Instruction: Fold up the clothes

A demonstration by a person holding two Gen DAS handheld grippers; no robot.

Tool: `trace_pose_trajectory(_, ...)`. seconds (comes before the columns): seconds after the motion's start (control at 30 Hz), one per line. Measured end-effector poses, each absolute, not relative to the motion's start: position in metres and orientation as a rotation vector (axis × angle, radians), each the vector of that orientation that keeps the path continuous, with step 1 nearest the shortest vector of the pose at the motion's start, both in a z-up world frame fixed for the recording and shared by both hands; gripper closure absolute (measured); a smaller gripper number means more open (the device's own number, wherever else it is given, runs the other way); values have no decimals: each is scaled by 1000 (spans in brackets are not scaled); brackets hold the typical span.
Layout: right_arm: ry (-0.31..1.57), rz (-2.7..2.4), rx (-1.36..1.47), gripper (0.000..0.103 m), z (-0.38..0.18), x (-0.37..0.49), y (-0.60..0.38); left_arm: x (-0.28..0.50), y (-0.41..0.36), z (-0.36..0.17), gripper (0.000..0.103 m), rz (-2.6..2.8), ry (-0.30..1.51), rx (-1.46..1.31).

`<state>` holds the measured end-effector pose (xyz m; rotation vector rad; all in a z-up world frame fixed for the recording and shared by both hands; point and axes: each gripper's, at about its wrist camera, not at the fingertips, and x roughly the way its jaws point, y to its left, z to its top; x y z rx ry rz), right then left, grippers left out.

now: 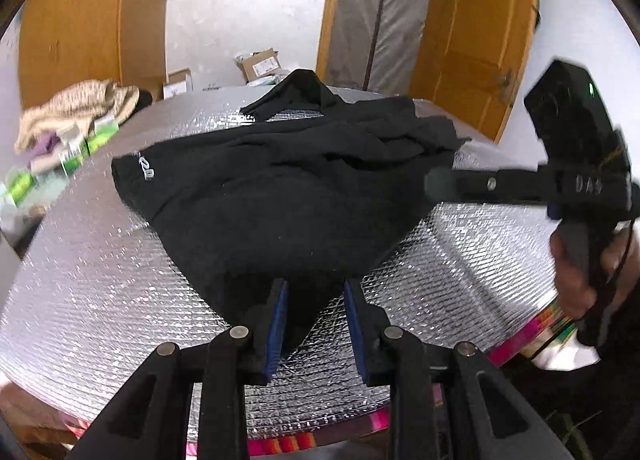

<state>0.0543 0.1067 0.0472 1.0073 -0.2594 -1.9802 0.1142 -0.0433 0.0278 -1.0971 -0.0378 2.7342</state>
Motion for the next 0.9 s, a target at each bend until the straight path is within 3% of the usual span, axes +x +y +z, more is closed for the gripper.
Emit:
trace_pose_trajectory(0.13,-276,-1984,1006,61,46,57,113,118,-35,26,74,2742,58,-1088)
trace_pose_trajectory(0.5,-285,-1966,1009,61,45,56,113,114,-42,16,74,2799,89,-1122)
trace_pose_trajectory(0.57,-284,-1963,1010,61,44,56,112,109,-45,15,85,2824,129,-1124)
trace_pose_trajectory(0.63,-283,-1964,1010,61,45,57,112,102,-55,16,89,2878,150,-1141)
trace_pose_trajectory(0.73,-290,-1973,1008,61,46,57,114,90,-84,22,93,3025,194,-1179)
trace_pose_trajectory(0.9,-289,-1981,1004,61,47,53,112,86,-145,34,93,3211,50,-1246)
